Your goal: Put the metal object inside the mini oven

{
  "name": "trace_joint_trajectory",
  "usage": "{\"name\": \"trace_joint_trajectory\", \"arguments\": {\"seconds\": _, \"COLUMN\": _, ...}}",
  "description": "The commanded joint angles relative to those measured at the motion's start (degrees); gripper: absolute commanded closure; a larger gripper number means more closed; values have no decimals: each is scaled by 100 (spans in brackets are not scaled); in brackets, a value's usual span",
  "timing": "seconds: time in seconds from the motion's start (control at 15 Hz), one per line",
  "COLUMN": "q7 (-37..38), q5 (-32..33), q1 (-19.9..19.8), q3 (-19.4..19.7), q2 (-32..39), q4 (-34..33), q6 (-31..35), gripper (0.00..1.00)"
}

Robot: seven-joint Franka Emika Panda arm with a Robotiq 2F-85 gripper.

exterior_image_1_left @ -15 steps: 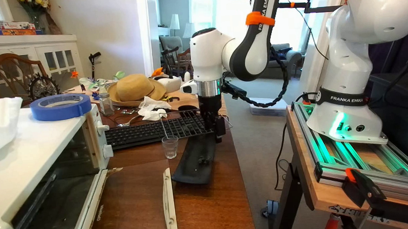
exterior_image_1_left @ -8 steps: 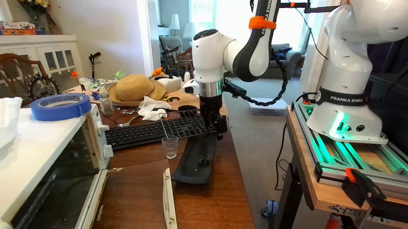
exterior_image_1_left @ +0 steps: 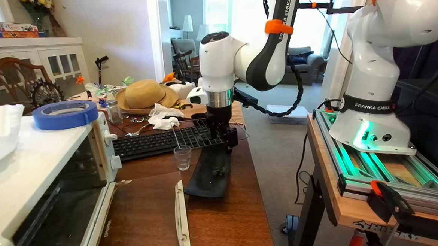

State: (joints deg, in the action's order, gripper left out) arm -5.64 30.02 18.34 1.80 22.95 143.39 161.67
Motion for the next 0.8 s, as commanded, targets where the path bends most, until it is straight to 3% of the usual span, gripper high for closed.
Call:
{"name": "trace_joint_trajectory", "arguments": {"seconds": 0.0, "q7": 42, "q5": 94, "q1": -24, "q3": -15, "q2": 278, "q4": -186, "q6": -5, "gripper": 3}}
{"name": "trace_joint_trajectory", "arguments": {"seconds": 0.2, "q7": 86, "q5": 84, "q1": -22, "q3": 27, "q2": 364, "q4": -186, "q6": 67, "gripper": 10}}
{"name": "trace_joint_trajectory", "arguments": {"seconds": 0.4, "q7": 197, "q5": 101, "q1": 8, "q3": 115, "q2": 354, "q4": -147, "q6": 123, "gripper": 27}}
{"name": "trace_joint_trajectory", "arguments": {"seconds": 0.6, "q7": 309, "q5": 90, "q1": 22, "q3": 170, "q2": 309, "q4": -119, "q6": 125, "gripper": 27}}
{"name": "trace_joint_trajectory", "arguments": {"seconds": 0.73, "q7": 383, "q5": 43, "q1": 24, "q3": 161, "q2": 265, "q4": -95, "q6": 94, "gripper": 20}}
